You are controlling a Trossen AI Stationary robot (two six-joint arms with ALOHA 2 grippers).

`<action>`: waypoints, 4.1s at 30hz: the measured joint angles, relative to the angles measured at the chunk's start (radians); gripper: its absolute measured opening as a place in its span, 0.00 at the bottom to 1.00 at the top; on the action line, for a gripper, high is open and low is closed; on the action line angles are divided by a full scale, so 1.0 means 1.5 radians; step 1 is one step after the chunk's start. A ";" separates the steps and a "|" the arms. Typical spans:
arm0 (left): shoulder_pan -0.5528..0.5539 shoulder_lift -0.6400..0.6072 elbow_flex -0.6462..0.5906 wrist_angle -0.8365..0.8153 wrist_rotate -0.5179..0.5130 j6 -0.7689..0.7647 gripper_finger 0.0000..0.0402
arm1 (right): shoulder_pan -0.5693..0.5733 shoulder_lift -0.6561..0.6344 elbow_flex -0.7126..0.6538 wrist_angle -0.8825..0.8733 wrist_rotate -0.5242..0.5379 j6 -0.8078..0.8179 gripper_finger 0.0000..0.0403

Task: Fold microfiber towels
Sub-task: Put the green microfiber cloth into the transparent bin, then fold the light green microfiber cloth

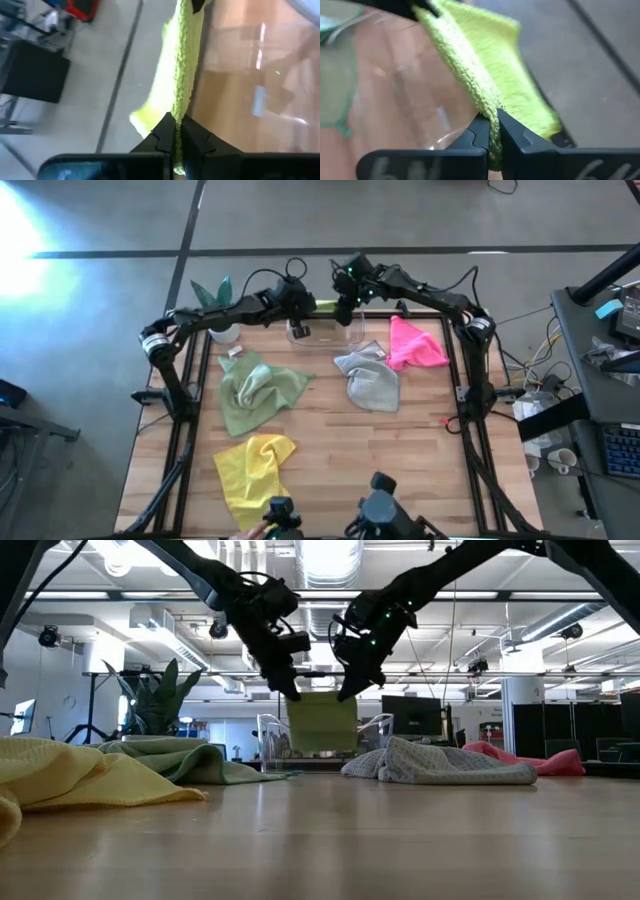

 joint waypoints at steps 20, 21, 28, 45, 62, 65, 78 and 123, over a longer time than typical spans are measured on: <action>-0.015 0.052 -0.030 -0.063 0.145 -0.087 0.00 | 0.031 0.073 -0.009 -0.085 -0.027 0.011 0.02; -0.015 0.057 -0.030 -0.062 0.146 -0.088 0.00 | 0.031 0.073 -0.009 -0.091 -0.030 0.011 0.02; -0.019 0.062 -0.029 -0.066 0.149 -0.089 0.00 | 0.037 0.069 -0.009 -0.116 -0.041 0.012 0.02; -0.030 0.006 -0.002 -0.105 0.151 -0.105 0.34 | 0.047 0.057 0.041 -0.204 -0.035 0.023 0.35; -0.047 -0.238 -0.113 -0.259 0.148 -0.272 0.39 | 0.100 -0.081 0.037 -0.349 -0.041 0.147 0.40; -0.065 -0.283 -0.169 -0.248 0.148 -0.312 0.39 | 0.132 -0.106 -0.009 -0.345 -0.041 0.191 0.39; -0.203 -0.438 -0.357 -0.202 0.152 -0.449 0.38 | 0.327 -0.136 -0.142 -0.208 -0.028 0.342 0.36; -0.786 -0.279 -0.412 -0.434 -0.008 -0.837 0.38 | 0.456 -0.135 -0.214 -0.026 0.107 0.222 0.35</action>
